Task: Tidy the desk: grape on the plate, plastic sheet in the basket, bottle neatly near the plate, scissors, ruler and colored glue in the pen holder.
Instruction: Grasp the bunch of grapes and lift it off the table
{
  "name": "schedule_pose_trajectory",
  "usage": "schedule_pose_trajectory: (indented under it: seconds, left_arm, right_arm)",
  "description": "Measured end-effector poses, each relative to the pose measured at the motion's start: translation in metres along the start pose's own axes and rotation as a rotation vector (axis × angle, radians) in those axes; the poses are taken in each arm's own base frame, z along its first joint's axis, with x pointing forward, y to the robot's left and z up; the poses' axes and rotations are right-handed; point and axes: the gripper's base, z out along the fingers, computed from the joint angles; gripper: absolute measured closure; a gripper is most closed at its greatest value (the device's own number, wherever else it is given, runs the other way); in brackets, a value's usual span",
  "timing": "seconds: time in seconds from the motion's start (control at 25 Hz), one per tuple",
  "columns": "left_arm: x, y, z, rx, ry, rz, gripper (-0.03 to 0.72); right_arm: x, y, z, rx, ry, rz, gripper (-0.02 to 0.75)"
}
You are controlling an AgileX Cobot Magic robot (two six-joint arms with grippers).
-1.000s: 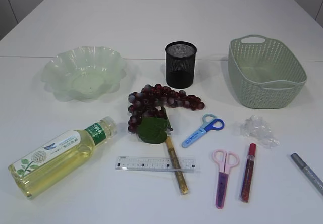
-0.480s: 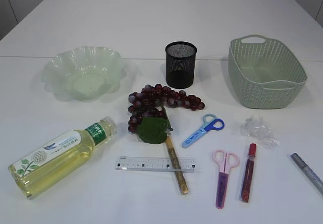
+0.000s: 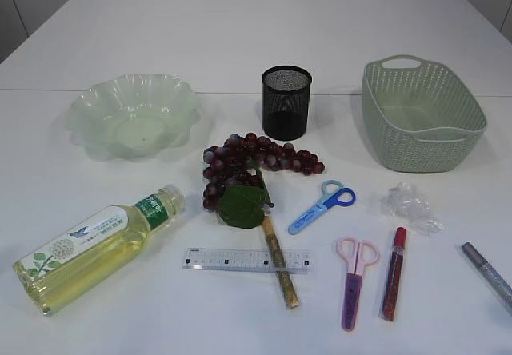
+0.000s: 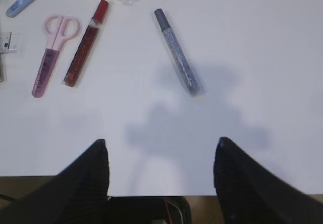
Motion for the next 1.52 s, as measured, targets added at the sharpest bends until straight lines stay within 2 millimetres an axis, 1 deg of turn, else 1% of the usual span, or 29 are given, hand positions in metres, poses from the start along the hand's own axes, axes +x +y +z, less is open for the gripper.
schedule_pose_trajectory:
  seconds: [0.2,0.36,0.52,0.68,0.8,0.92,1.04,1.08,1.16,1.2,1.32,1.36,1.52]
  left_arm:
    - [-0.026,0.001,0.022,0.056,0.046,0.022,0.173]
    - [-0.047,0.003,0.048,0.120,0.078,0.032,0.171]
    - [-0.064,0.003,0.080,0.171,0.105,0.098,0.171]
    - [-0.083,-0.005,0.107,0.203,0.136,0.173,0.170]
    - [-0.096,-0.014,0.131,0.220,0.167,0.228,0.170]
    - [-0.107,-0.023,0.162,0.227,0.212,0.269,0.170]
    - [-0.114,-0.029,0.202,0.211,0.293,0.296,0.168]
    - [-0.117,-0.032,0.212,0.211,0.311,0.304,0.165]
    - [-0.119,-0.037,0.238,0.217,0.362,0.314,0.147]
    - [-0.122,-0.040,0.247,0.217,0.374,0.328,0.133]
    - [-0.120,-0.042,0.283,0.183,0.436,0.336,0.099]
    - [-0.118,-0.041,0.292,0.173,0.454,0.330,0.095]
    - [-0.100,-0.037,0.331,0.158,0.541,0.314,0.091]
  right_arm:
    - [-0.039,0.003,0.009,-0.017,0.081,0.043,0.227]
    - [-0.069,0.006,0.022,-0.034,0.132,0.063,0.228]
    - [-0.090,0.008,0.036,-0.047,0.190,0.082,0.228]
    - [-0.106,0.009,0.050,-0.050,0.239,0.093,0.228]
    - [-0.113,0.009,0.062,-0.055,0.291,0.105,0.228]
    - [-0.117,0.010,0.074,-0.060,0.353,0.115,0.228]
    - [-0.123,0.009,0.084,-0.058,0.386,0.120,0.228]
    - [-0.124,0.009,0.087,-0.057,0.396,0.121,0.228]
    - [-0.126,0.009,0.090,-0.057,0.408,0.122,0.228]
    - [-0.127,0.009,0.091,-0.058,0.411,0.124,0.228]
    - [-0.127,0.009,0.094,-0.057,0.415,0.125,0.228]
    - [-0.127,0.009,0.094,-0.057,0.416,0.125,0.228]
    - [-0.127,0.010,0.094,-0.061,0.416,0.131,0.228]
